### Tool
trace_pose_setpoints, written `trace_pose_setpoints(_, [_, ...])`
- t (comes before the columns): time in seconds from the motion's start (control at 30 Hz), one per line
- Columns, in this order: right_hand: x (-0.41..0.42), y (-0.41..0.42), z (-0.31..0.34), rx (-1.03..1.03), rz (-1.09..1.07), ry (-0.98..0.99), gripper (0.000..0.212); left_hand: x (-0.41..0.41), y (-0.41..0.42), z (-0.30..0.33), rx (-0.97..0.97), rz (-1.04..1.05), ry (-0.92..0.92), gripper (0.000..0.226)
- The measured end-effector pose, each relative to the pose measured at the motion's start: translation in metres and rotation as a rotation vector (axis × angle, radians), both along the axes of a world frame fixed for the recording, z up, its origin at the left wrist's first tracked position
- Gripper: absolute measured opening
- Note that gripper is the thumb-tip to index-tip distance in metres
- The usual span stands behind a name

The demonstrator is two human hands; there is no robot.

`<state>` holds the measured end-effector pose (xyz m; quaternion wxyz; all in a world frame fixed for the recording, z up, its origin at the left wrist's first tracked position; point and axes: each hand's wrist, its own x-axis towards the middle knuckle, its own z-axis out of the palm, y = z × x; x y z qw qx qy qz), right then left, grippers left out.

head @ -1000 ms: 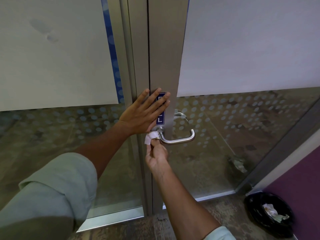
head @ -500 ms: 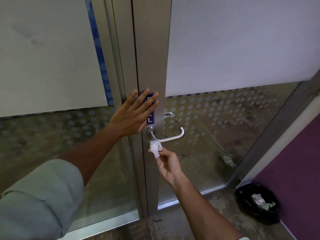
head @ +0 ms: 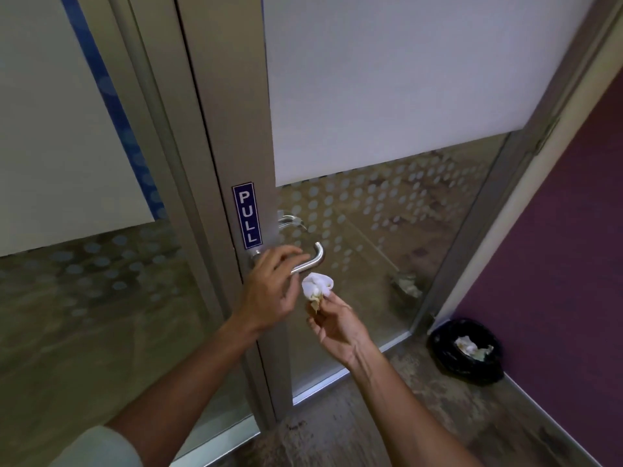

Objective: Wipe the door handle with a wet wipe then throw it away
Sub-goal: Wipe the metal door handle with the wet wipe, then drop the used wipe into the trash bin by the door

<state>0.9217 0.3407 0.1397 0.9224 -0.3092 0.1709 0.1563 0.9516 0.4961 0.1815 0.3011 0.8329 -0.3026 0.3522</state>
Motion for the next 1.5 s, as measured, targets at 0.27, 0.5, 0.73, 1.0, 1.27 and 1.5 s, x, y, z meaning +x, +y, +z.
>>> trace_pose_setpoints(0.27, [-0.002, -0.040, -0.002, 0.132, -0.202, 0.001, 0.033, 0.003, -0.065, -0.029, -0.336, -0.125, 0.750, 0.027])
trace_pose_setpoints(0.5, [-0.004, -0.096, -0.012, -0.055, -0.353, 0.036, 0.035, 0.011, -0.122, -0.049, -0.264, -0.212, 0.739, 0.015])
trace_pose_setpoints(0.73, [0.001, -0.168, -0.022, -0.166, -0.296, 0.063, 0.040, 0.015, -0.192, -0.069, -0.113, -0.246, 0.676, 0.022])
trace_pose_setpoints(1.0, [-0.011, -0.267, -0.037, -0.444, -0.219, 0.062, 0.029, 0.016, -0.283, -0.082, 0.009, -0.211, 0.579, 0.021])
trace_pose_setpoints(1.27, [-0.024, -0.364, -0.061, -0.469, -0.404, 0.194, 0.021, 0.000, -0.371, -0.104, 0.142, -0.410, 0.734, 0.039])
trace_pose_setpoints(1.5, [-0.041, -0.435, -0.079, -0.432, -0.498, 0.367, 0.024, 0.002, -0.409, -0.140, 0.105, -0.382, 1.117, 0.051])
